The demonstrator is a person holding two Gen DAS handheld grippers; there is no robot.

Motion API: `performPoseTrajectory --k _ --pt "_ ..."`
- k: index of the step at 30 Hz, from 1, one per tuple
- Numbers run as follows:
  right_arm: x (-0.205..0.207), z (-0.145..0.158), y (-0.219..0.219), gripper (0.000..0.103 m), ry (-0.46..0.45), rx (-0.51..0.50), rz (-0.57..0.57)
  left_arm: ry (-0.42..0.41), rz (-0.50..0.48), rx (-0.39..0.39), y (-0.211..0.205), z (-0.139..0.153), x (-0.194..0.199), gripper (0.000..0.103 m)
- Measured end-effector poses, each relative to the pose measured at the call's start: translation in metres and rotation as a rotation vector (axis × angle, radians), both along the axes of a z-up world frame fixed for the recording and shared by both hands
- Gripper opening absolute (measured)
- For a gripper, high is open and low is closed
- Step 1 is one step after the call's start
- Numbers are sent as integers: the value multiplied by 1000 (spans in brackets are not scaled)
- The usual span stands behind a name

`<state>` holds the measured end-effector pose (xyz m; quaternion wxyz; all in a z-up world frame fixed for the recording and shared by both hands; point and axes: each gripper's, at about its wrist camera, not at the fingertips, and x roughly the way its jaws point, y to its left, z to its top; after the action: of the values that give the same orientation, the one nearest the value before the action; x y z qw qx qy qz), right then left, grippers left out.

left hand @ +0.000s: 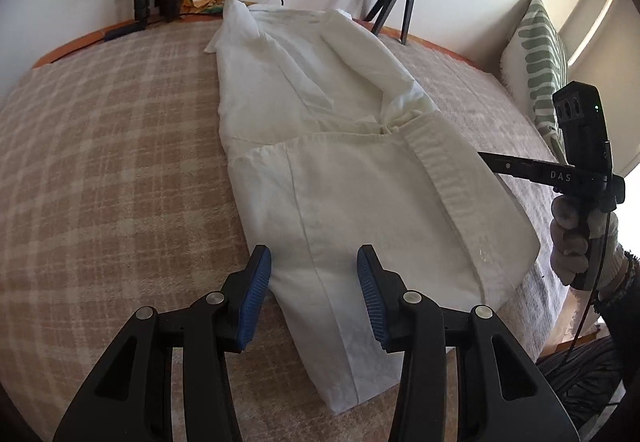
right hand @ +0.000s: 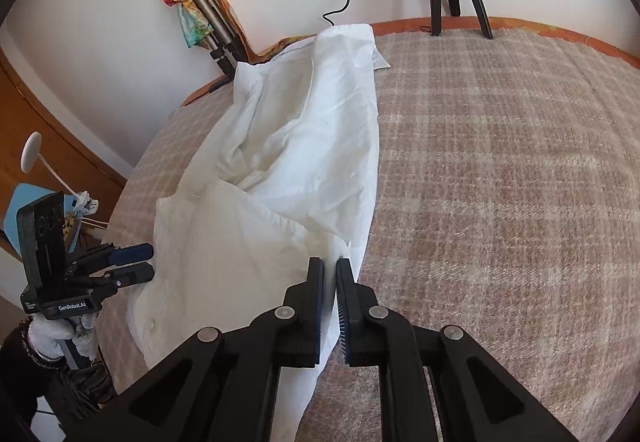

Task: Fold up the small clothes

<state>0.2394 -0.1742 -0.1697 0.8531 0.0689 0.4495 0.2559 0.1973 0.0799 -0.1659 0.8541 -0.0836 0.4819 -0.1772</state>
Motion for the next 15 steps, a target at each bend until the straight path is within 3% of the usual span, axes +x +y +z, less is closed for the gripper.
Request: performPoseTrajectory --k 1,2,4,6,10,15 --pt "3 5 -3 20 2 29 4 -12 4 -15 3 7 0 42" --pt "5 12 -8 32 -16 65 4 -24 4 -28 4 14 1 42" --pt "11 29 -15 34 -70 84 -12 -58 -8 -48 4 31 11 44" --pt "23 35 -22 46 -70 113 -16 -78 -25 -63 -1 47 31 45" --pt "50 29 -26 49 -47 133 -43 -68 -52 -164 -16 70 98 59" --pt "71 6 -18 52 11 161 -24 -84 -57 -187 -34 78 191 59"
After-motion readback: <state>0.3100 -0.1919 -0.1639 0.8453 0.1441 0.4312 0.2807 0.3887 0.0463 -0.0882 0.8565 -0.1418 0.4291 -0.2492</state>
